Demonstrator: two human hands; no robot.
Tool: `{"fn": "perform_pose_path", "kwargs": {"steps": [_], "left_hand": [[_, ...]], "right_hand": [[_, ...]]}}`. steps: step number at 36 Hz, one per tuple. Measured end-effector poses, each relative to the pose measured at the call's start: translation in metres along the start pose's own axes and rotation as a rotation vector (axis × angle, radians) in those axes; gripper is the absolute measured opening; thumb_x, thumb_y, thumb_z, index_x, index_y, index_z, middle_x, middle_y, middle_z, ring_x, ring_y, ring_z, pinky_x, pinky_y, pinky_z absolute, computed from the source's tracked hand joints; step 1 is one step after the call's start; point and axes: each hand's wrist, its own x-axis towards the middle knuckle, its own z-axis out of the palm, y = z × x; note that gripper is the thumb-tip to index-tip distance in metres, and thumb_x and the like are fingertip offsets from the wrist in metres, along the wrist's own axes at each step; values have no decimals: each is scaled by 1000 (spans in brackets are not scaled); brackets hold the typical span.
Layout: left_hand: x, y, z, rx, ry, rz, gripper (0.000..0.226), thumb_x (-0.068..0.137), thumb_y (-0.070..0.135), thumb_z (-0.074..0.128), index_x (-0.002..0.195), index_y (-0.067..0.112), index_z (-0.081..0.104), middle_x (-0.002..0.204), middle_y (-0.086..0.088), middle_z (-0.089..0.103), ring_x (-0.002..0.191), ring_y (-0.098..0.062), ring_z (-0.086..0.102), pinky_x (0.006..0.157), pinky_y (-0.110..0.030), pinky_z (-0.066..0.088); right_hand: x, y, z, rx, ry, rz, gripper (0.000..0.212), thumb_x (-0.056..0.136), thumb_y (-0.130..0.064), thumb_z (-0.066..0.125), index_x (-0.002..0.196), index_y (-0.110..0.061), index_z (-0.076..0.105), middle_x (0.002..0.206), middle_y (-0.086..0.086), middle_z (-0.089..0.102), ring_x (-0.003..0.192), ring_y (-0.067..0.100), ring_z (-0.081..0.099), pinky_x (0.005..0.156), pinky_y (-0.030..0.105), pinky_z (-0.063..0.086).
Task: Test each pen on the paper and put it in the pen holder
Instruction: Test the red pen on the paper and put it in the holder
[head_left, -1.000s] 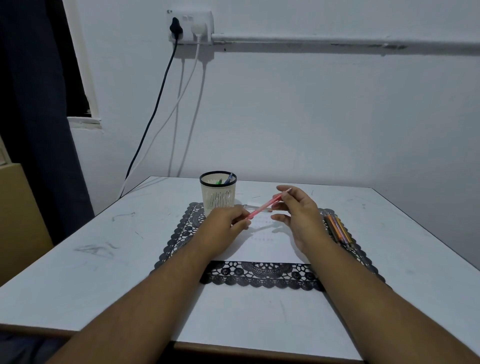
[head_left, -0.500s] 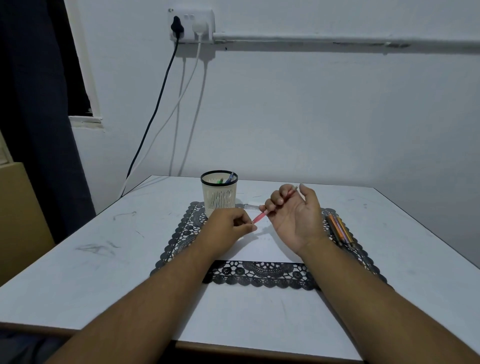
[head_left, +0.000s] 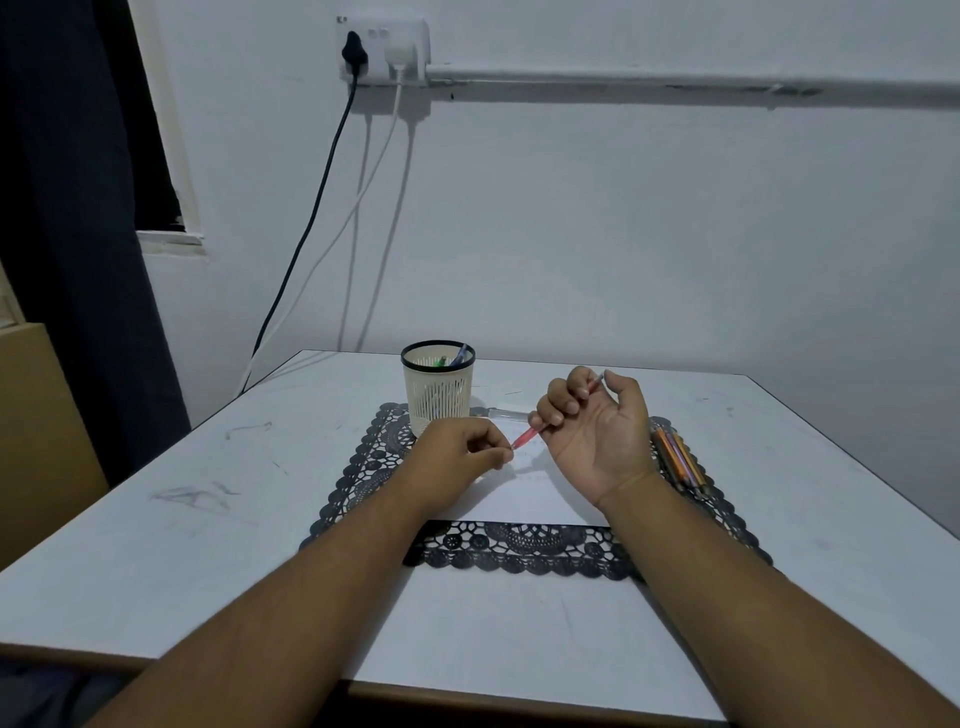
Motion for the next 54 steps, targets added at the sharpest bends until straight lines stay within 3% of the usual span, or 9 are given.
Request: {"fn": "perform_pose_path", "kwargs": {"steps": [10, 18, 27, 31, 36, 40, 54], "left_hand": [[0, -1, 0, 2, -5, 5, 10, 87, 22, 78, 78, 26, 76, 76, -1, 72, 69, -9, 56, 69, -34, 45], [-1, 1, 1, -15, -6, 10, 11, 88, 19, 77, 78, 24, 76, 75, -2, 72, 65, -8, 54, 66, -32, 43], [0, 1, 1, -8, 42, 2, 15, 87, 17, 79, 77, 26, 73, 77, -8, 71, 66, -9, 54, 65, -31, 44], [1, 1, 0, -7, 64, 6, 16, 87, 18, 80, 76, 26, 72, 76, -4, 71, 65, -7, 56, 64, -28, 44], [0, 3, 1, 0, 59, 1, 13, 86, 18, 81, 77, 23, 72, 68, 8, 64, 60, -2, 52, 58, -17, 39], [2, 6, 0, 16, 65, 17, 12, 86, 20, 82, 79, 23, 73, 71, 5, 67, 62, -2, 53, 59, -17, 41], [-2, 6, 2, 38, 52, 21, 15, 85, 21, 82, 77, 27, 72, 70, 10, 66, 62, 0, 52, 60, -18, 40]], "right_hand": [[-1, -4, -2, -27, -22, -6, 22, 86, -28, 39, 68, -18, 32, 66, 3, 26, 63, 20, 25, 63, 35, 33], [-2, -2, -2, 7, -32, -4, 29, 87, -38, 41, 68, -17, 34, 65, 2, 27, 61, 20, 26, 63, 35, 32], [1, -2, -2, -3, 18, 18, 27, 89, -38, 46, 83, -13, 53, 71, 6, 46, 66, 24, 48, 80, 41, 48], [3, 0, -4, 19, 25, 38, 29, 89, -38, 48, 79, -12, 55, 76, 8, 52, 71, 26, 53, 89, 45, 50], [2, 1, -5, 64, 22, 36, 29, 87, -41, 46, 71, -16, 44, 72, 4, 36, 64, 22, 39, 76, 37, 41], [4, -1, -3, 86, 17, 29, 31, 86, -44, 46, 71, -17, 41, 71, 2, 33, 64, 20, 32, 69, 35, 36], [-2, -3, 0, 44, 21, 31, 26, 86, -32, 41, 64, -19, 36, 66, 2, 27, 60, 19, 29, 63, 33, 36]]}}
